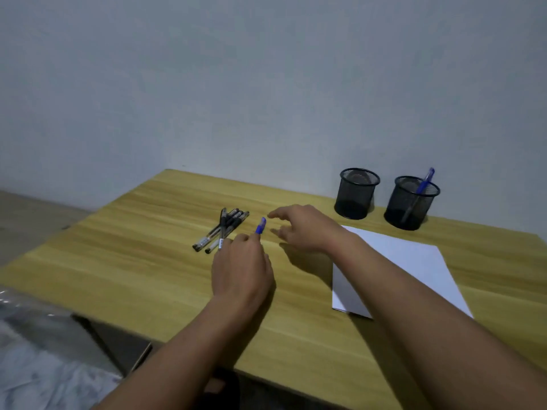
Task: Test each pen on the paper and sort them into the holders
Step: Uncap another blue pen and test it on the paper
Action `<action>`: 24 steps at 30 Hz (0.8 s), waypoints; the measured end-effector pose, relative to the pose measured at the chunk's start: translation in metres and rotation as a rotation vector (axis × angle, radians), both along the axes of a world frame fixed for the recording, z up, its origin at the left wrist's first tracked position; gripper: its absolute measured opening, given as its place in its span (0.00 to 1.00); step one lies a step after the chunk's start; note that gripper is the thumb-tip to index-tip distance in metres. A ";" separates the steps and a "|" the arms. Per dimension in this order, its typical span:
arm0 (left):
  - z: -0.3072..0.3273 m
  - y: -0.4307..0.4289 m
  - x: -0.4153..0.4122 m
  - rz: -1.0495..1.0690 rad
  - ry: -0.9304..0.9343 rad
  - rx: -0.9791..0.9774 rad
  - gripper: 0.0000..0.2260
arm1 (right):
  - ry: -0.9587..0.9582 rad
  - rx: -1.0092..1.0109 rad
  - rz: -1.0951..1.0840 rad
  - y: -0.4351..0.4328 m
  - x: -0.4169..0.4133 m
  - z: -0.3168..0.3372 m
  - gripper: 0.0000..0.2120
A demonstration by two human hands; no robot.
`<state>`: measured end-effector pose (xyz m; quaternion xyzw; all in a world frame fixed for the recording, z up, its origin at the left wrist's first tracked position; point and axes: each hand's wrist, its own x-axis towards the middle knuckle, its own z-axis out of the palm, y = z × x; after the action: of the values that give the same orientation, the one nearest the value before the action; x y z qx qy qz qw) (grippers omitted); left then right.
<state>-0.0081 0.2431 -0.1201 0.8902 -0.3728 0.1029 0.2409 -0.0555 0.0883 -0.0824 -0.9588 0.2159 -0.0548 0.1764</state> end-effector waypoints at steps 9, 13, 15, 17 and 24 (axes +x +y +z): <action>-0.005 0.001 0.016 0.049 0.038 -0.024 0.06 | 0.022 -0.179 0.132 0.014 0.033 -0.027 0.12; 0.005 0.003 0.017 -0.015 0.039 -0.147 0.07 | -0.108 -0.308 0.100 0.016 0.018 -0.021 0.11; 0.017 -0.002 0.016 -0.046 0.003 -0.223 0.09 | -0.152 -0.326 0.079 0.012 0.011 -0.015 0.10; 0.030 -0.009 0.017 -0.082 0.001 -0.344 0.13 | -0.174 -0.295 0.035 0.007 0.003 -0.006 0.10; 0.064 -0.048 0.003 -0.157 0.315 -0.584 0.22 | -0.571 0.096 -0.302 0.000 -0.039 0.029 0.04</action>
<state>-0.0047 0.1955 -0.0563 0.7570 -0.3534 0.0479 0.5475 -0.0947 0.0881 -0.0536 -0.8524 0.2999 -0.3368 0.2646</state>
